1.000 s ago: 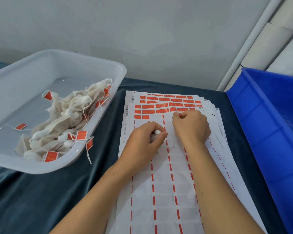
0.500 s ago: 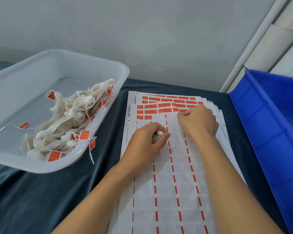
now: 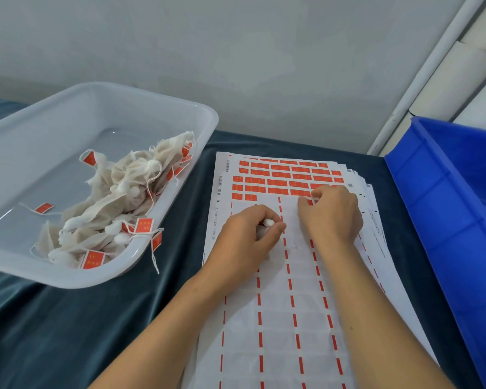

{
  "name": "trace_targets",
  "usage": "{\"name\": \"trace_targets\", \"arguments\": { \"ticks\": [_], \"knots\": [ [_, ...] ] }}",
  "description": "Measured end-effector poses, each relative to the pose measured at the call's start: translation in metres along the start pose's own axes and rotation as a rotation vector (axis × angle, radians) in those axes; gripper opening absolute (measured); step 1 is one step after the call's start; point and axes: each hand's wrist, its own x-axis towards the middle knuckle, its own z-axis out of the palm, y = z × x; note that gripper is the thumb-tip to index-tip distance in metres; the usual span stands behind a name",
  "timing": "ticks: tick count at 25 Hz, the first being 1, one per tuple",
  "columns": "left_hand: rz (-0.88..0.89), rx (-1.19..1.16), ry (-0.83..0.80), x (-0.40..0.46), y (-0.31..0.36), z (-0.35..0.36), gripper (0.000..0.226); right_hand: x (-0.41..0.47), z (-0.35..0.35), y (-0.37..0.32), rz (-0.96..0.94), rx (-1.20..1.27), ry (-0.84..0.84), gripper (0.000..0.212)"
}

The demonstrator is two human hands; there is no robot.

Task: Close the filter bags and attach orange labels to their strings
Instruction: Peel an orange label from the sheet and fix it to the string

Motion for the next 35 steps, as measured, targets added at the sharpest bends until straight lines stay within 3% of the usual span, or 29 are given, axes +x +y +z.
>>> {"name": "trace_targets", "arguments": {
  "ticks": [11,20,27,35],
  "knots": [
    [-0.006,-0.005,-0.002,0.0,-0.001,0.001,0.014,-0.01,0.006,0.001,-0.024,0.075,0.082,0.028],
    [-0.011,-0.009,-0.003,0.0,0.0,0.0,0.014,-0.004,0.001,0.01,-0.07,0.076,0.015,0.024],
    [-0.002,-0.004,-0.01,0.0,-0.002,0.0,0.013,0.008,-0.008,0.033,-0.172,0.235,-0.119,0.016],
    [-0.022,0.011,-0.007,0.0,-0.001,0.002,0.012,0.005,-0.006,0.017,-0.103,0.112,-0.076,0.024]
  ]
}}
